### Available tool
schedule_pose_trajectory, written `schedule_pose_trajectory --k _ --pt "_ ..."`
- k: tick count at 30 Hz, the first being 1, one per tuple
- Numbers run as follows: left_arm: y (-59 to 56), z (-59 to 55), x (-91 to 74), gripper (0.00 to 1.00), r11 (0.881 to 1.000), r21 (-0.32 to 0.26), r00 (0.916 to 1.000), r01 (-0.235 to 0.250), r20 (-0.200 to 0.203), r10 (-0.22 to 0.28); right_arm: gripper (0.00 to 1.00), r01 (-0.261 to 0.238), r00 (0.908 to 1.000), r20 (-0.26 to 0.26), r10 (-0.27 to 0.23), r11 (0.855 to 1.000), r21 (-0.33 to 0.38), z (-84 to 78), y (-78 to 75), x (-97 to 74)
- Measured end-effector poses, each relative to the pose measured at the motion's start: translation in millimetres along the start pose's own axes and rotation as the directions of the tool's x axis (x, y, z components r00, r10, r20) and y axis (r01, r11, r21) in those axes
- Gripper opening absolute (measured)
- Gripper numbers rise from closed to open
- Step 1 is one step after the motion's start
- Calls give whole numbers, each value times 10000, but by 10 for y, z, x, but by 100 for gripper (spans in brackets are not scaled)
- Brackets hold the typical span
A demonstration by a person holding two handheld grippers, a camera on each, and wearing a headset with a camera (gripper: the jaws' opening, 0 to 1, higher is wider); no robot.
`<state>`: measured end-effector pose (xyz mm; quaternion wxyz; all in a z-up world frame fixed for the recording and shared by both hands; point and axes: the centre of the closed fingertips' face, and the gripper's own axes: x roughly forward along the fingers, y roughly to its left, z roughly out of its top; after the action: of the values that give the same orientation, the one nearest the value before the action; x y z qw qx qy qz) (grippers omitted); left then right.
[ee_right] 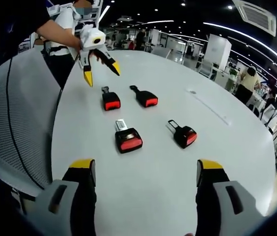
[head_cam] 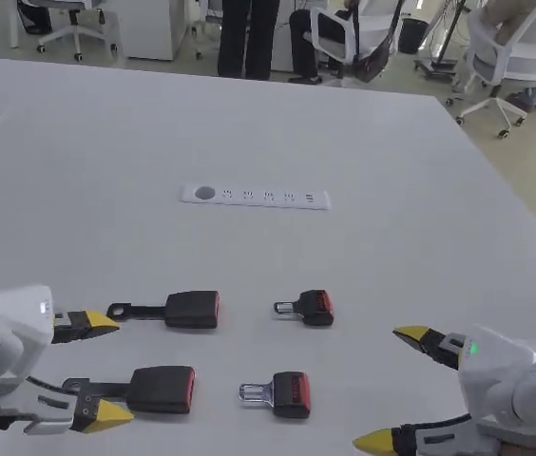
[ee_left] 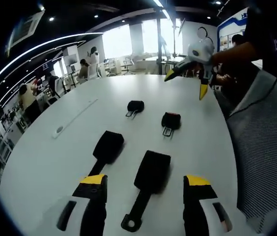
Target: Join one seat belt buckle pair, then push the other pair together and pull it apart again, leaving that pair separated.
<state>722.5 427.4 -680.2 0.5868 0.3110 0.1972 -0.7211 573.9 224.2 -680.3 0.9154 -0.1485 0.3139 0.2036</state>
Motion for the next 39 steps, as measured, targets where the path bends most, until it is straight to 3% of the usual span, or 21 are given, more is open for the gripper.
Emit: schedule_pose_trajectory --k 6,20,28,31,39 --pt "-24 -41 85 55 9988 170 9980 451 -456 -443 77 -523 9986 -125 519 9982 -291 31 42 109" --pt "-19 -183 266 45 9896 558 9806 1328 -1528 -1230 61 -1511 9871 -639 1471 9864 -641 20 134 314" --pt "-57 -240 337 40 9768 885 9602 1948 -2204 -1716 53 -2062 9759 -924 1976 9738 -958 42 208 446" --pt "-29 -282 369 40 9739 905 9548 2081 -2347 -1822 49 -2251 9712 -1034 2146 9688 -1038 35 230 494" --pt "-90 -300 400 38 9630 1057 9374 2479 -2773 -2108 44 -2677 9580 -1389 2507 9559 -1211 3 281 601"
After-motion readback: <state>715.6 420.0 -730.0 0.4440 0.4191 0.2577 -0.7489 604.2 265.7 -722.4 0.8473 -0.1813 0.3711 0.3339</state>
